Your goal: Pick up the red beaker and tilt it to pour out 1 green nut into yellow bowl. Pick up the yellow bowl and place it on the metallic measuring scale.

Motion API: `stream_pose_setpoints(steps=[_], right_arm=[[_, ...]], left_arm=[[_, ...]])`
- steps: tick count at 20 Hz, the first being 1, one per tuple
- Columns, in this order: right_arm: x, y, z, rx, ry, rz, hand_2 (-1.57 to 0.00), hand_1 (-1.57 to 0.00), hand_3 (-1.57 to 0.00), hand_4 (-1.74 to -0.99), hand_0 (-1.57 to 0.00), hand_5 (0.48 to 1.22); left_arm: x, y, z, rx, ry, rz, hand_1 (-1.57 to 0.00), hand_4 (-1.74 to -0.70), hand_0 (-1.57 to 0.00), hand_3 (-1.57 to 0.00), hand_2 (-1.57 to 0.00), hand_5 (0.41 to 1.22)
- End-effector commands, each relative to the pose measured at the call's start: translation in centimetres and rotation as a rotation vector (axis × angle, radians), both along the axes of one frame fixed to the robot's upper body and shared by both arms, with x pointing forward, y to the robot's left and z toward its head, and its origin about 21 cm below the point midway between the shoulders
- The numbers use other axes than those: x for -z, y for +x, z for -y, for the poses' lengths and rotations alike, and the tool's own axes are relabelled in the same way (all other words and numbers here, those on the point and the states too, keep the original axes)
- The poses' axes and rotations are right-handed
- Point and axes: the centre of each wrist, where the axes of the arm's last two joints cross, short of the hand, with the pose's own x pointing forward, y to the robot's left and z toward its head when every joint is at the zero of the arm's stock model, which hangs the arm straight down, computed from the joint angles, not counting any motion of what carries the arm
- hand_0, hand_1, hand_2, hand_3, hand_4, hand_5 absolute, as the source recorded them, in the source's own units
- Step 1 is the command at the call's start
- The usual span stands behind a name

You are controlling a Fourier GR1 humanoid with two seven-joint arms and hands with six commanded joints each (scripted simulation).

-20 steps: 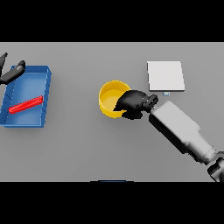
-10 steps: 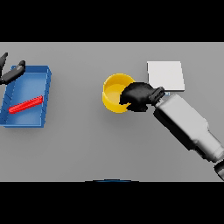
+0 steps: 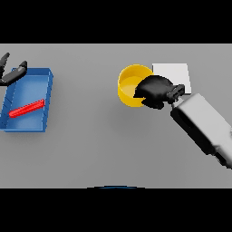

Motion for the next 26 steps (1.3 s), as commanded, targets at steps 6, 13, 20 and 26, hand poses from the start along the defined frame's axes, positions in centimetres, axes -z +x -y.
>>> stream_pose_setpoints(steps=[6,13,20,26], right_arm=[[-1.3,2.5,3.6,0.107,0.032,0.104,-1.53,-1.57,-1.16,-1.741,-1.56,1.221],[-0.4,5.5,7.7,0.248,0.022,0.146,-1.55,-1.57,-1.15,-1.741,-1.57,1.221],[2.3,6.9,10.0,0.35,0.035,0.12,-1.43,-1.57,-1.29,-1.741,-1.57,1.221],[3.9,7.3,10.6,0.378,0.044,0.079,-1.38,-1.57,-1.39,-1.741,-1.57,1.221]], left_arm=[[-0.7,-0.4,-0.1,-0.015,-0.018,-0.006,0.0,-0.84,0.0,0.0,0.0,0.737],[-0.9,-0.9,-0.3,-0.04,-0.025,-0.025,0.0,-0.85,0.0,0.0,0.0,0.761],[-0.9,-0.8,0.9,-0.045,-0.007,-0.041,0.0,-0.86,0.0,0.0,0.0,0.797],[-0.9,-0.5,0.5,-0.056,-0.007,-0.057,0.0,-0.85,0.0,0.0,0.0,0.802]])
